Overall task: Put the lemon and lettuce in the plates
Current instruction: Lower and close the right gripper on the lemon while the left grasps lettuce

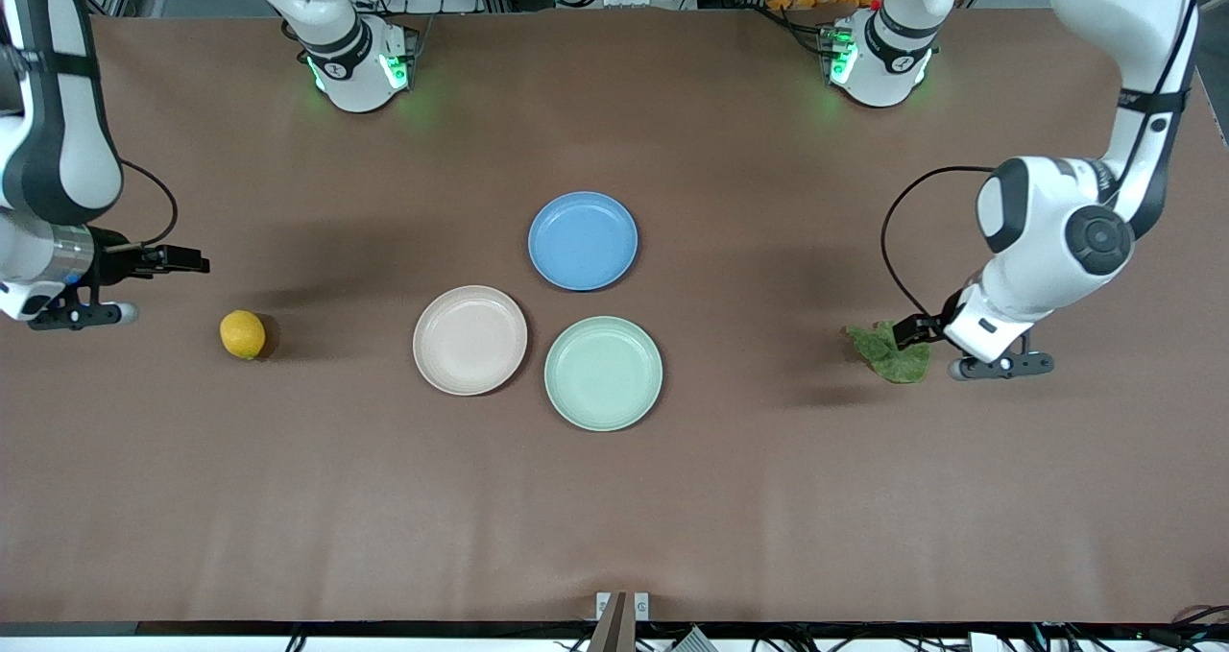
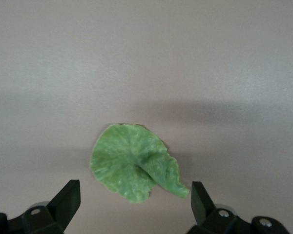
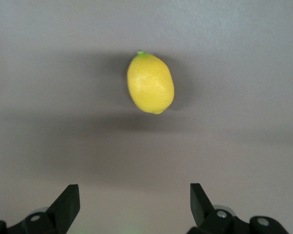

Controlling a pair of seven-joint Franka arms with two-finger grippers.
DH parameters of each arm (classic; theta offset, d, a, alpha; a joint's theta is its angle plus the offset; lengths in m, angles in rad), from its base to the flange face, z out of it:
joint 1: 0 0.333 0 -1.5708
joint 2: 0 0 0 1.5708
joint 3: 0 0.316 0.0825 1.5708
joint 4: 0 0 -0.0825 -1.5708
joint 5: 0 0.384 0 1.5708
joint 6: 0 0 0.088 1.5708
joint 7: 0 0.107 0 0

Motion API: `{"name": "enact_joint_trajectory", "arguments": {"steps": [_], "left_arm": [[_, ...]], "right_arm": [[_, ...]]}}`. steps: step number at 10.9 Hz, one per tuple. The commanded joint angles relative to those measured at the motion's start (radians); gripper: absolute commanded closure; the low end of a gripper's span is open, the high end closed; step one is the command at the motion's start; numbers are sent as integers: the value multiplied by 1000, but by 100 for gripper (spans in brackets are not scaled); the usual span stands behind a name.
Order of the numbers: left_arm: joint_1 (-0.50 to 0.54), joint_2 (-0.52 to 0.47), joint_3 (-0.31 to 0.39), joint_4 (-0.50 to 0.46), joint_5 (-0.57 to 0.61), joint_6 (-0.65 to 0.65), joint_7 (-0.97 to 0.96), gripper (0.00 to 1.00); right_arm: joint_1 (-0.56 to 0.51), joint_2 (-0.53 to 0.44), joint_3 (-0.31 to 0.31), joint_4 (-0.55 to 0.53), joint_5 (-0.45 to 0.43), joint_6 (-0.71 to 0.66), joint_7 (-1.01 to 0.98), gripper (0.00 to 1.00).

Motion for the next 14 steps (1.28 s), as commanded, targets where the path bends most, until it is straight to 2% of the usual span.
{"name": "enact_joint_trajectory", "arguments": {"steps": [1, 5, 9, 13, 14], "left_arm": [[-14, 96, 8, 2, -10, 92, -3, 0], [-36, 159, 25, 2, 8, 138, 2, 0], [-41, 210, 39, 0, 59, 188, 2, 0], [-41, 251, 43, -1, 74, 233, 8, 0], [-41, 251, 43, 0, 74, 233, 11, 13]], "right_arm": [[-7, 83, 9, -15, -1, 110, -40, 0], [-2, 161, 10, -11, -1, 197, -49, 0], [29, 267, 9, -6, -2, 348, -49, 0], [14, 301, 9, 3, -5, 366, -80, 0], [7, 307, 9, 3, -5, 372, -84, 0]]}}
